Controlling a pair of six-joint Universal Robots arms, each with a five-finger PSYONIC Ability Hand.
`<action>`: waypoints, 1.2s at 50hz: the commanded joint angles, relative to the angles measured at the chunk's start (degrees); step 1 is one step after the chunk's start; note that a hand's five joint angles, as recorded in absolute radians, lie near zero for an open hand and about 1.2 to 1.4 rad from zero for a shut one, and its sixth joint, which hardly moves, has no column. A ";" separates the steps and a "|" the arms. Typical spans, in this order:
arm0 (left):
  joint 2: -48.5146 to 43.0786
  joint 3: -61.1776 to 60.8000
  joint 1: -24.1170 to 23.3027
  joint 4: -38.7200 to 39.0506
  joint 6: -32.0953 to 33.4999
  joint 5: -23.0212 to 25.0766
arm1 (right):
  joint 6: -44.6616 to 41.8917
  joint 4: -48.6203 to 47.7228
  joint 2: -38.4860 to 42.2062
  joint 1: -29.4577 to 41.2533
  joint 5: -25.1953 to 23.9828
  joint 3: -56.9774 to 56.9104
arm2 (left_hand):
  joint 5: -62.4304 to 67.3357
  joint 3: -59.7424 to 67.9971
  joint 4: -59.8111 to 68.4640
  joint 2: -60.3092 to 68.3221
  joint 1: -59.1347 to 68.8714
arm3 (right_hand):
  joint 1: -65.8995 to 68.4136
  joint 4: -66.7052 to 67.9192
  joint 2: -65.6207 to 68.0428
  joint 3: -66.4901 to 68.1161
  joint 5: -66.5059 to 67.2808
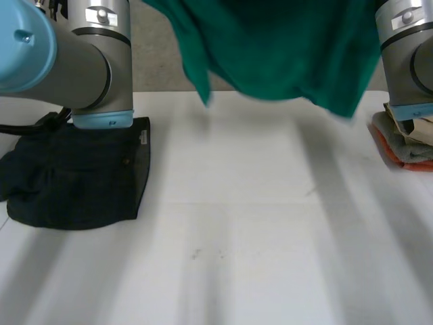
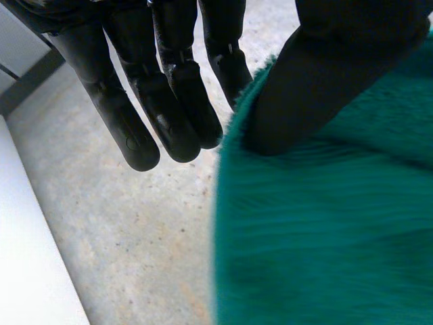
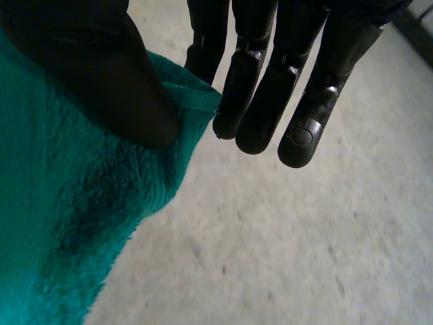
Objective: Fold the laundry.
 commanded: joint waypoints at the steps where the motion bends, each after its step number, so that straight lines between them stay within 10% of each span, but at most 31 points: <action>1: 3.44 -14.10 -0.60 -3.64 -0.23 -0.03 | 0.96 4.82 -2.02 -0.61 -8.35 5.77 | 13.13 11.52 11.00 11.28 15.10 | 23.68 11.90 12.85 11.95 13.19; 21: 2.11 -41.71 -2.54 -6.10 -0.67 -0.29 | -9.94 18.10 -0.35 -9.31 -21.01 39.44 | 13.13 11.52 11.00 11.28 15.10 | 23.68 11.90 12.85 11.95 13.19; 26: 4.83 -41.62 -2.89 -6.10 -0.58 -0.29 | -0.84 20.21 -0.70 -9.40 -20.31 41.81 | 13.13 11.52 11.00 11.28 15.10 | -17.53 -29.32 -28.36 -29.26 -28.02; 40: 7.83 -38.38 -2.54 -8.20 -0.58 -0.29 | 37.95 24.33 -5.71 -11.16 -10.11 43.92 | 13.13 11.52 11.00 11.28 15.10 | -30.59 -42.37 -41.42 -42.32 -41.08; 60: 8.36 -27.21 -2.27 -16.03 -4.62 -0.12 | 20.30 23.90 5.71 -9.93 -7.92 38.22 | 13.13 11.52 11.00 11.28 15.10 | -23.03 -34.81 -33.86 -34.76 -33.52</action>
